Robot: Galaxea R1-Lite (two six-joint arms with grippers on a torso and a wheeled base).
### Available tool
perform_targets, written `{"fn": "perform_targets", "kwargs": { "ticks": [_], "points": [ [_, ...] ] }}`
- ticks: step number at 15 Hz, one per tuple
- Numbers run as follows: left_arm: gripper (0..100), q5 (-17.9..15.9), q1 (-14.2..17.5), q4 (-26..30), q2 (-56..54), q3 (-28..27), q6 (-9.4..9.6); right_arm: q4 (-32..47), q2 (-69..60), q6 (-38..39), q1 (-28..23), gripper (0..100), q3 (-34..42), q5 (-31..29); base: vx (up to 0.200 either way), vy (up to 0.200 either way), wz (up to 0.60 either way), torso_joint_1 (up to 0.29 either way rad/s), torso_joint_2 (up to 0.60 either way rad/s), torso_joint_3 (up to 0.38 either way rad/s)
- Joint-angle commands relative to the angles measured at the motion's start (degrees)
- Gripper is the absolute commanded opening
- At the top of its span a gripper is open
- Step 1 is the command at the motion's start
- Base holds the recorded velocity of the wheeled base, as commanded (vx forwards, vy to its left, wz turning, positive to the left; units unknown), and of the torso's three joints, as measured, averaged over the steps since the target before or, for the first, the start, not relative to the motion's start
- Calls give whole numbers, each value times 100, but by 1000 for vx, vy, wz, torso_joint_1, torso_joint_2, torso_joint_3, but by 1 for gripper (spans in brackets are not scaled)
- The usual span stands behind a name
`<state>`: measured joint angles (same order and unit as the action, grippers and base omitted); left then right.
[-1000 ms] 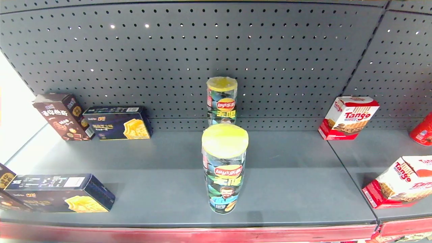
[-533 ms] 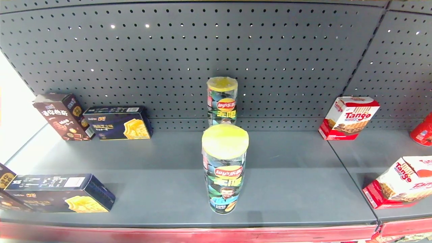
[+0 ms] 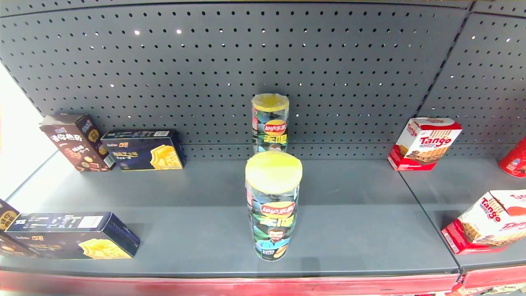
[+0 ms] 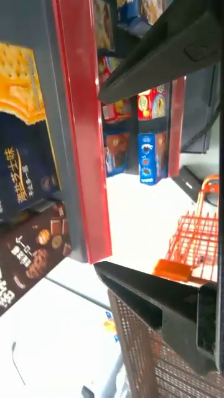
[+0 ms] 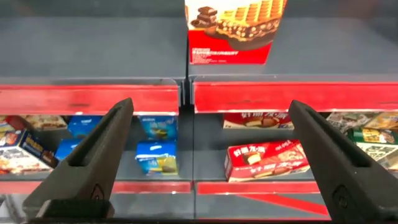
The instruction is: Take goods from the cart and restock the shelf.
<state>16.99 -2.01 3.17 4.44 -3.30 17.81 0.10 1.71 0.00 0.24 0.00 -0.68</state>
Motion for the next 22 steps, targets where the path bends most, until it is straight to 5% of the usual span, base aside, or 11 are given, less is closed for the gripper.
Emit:
{"fn": "perform_targets", "kwargs": {
  "ticks": [1, 6, 8, 10, 13, 17, 18, 19, 20, 22],
  "points": [
    [100, -504, 315, -27, 22, 5, 38, -1, -109, 0, -16, 100, 0, -2, 0, 0, 0, 0, 0, 0],
    [100, -645, -221, -62, 57, 49, -445, -1, -109, -18, -16, 100, 0, -2, 0, 0, 0, 0, 0, 0],
    [100, -662, -212, -71, 57, 75, -1034, -1, -109, -18, -16, 100, 0, -2, 0, 0, 0, 0, 0, 0],
    [100, -697, -212, -176, 57, 119, -1183, -1, -109, -9, -16, 100, 0, -2, 0, 0, 0, 0, 0, 0],
    [100, -2262, 421, -185, 31, 146, -1359, -1, -109, -9, -16, 100, 0, -2, 0, 0, 0, 0, 0, 0],
    [100, -3176, 474, -238, 5, 172, -1658, -1, -109, -18, -16, 100, 0, -2, 0, 0, 0, 0, 0, 0],
    [100, -3097, 482, -238, 5, 172, -1579, -1, -109, -18, -16, 100, 0, -2, 0, 0, 0, 0, 0, 0],
    [100, -1910, 474, -168, -4, 234, -1324, -1, -109, -18, -16, 100, 0, -2, 0, 0, 0, 0, 0, 0],
    [100, -1207, 474, -247, -4, 322, -1579, -1, -109, -18, -16, 100, 0, -2, 0, 0, 0, 0, 0, 0],
    [100, -1330, 351, -317, -66, 330, -1570, -1, -109, -9, -16, 100, 0, -2, 0, 0, 0, 0, 0, 0]
  ]
}}
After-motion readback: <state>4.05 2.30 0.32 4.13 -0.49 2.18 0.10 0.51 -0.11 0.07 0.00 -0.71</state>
